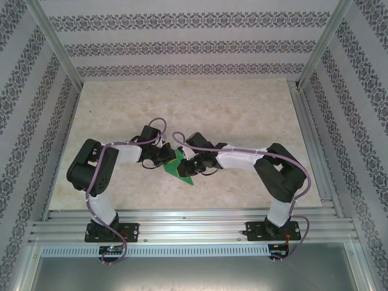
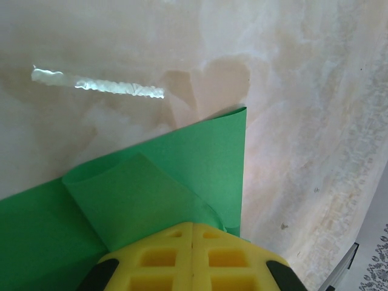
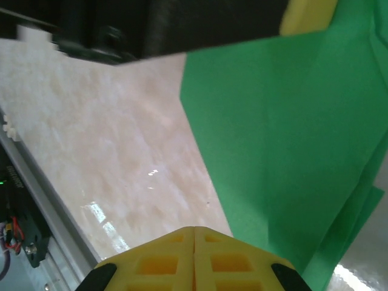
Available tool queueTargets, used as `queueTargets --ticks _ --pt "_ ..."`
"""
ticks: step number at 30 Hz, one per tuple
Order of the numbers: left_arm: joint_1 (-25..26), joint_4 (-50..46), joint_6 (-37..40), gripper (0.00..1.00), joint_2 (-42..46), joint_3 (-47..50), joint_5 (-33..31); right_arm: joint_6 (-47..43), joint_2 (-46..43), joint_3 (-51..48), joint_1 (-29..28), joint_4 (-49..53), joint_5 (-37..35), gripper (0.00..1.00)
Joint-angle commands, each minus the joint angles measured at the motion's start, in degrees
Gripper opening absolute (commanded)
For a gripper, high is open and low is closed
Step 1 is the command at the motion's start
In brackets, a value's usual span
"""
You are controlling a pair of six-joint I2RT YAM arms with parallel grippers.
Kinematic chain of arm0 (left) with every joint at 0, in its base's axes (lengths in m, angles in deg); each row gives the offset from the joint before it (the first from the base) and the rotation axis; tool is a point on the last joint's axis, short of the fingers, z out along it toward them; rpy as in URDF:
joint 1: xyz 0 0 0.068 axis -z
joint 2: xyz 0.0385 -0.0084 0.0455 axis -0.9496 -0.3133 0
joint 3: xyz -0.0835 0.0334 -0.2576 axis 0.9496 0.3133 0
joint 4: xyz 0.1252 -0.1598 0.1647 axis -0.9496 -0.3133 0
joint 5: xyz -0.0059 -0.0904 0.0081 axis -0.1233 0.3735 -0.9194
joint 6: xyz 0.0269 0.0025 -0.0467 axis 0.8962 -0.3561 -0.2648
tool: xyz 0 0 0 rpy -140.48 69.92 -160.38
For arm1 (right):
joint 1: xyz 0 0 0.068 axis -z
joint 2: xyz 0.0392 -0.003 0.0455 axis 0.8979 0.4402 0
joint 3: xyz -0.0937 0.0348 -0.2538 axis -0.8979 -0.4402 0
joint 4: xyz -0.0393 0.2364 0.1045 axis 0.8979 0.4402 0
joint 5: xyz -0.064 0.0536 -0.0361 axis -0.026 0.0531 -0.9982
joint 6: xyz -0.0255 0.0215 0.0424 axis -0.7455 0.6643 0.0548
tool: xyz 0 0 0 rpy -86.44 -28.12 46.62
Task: Fold a paper plane with a square sheet of paper (fold left side to right side)
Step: Fourth fold the wing at the center of the table.
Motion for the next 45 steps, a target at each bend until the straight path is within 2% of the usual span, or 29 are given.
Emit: queueTargets --ticks 1,11,21,27,30,38,45 --pt "0.25 -7.00 1.86 0.00 -3.42 1.44 -8.30 0.18 2.27 0.07 -0.02 -0.41 1.13 0.07" --pt "0.25 -7.97 2.52 0.00 -3.51 1.32 -9.29 1.74 -0.99 -11.55 2.80 -2.28 1.33 0.07" --pt "0.25 -8.78 2.79 0.00 -3.47 1.04 -9.61 5.19 -7.49 -24.70 5.18 -8.74 3.62 0.07" --pt "0.31 -9.25 2.78 0.00 -2.98 0.83 -9.71 3.04 -15.50 -18.99 5.86 -1.54 3.26 0.08" --pt "0.30 -9.24 2.72 0.00 -2.71 0.85 -9.69 2.70 -16.82 -14.73 5.87 -0.33 3.35 0.09" --pt "0.31 -8.96 2.43 0.00 -2.51 0.62 -9.32 4.43 -5.15 -5.21 4.28 -6.77 4.79 0.09" --pt "0.26 -9.08 2.37 0.00 -1.84 0.35 -8.69 5.72 2.05 -6.46 4.67 -9.25 4.10 0.08"
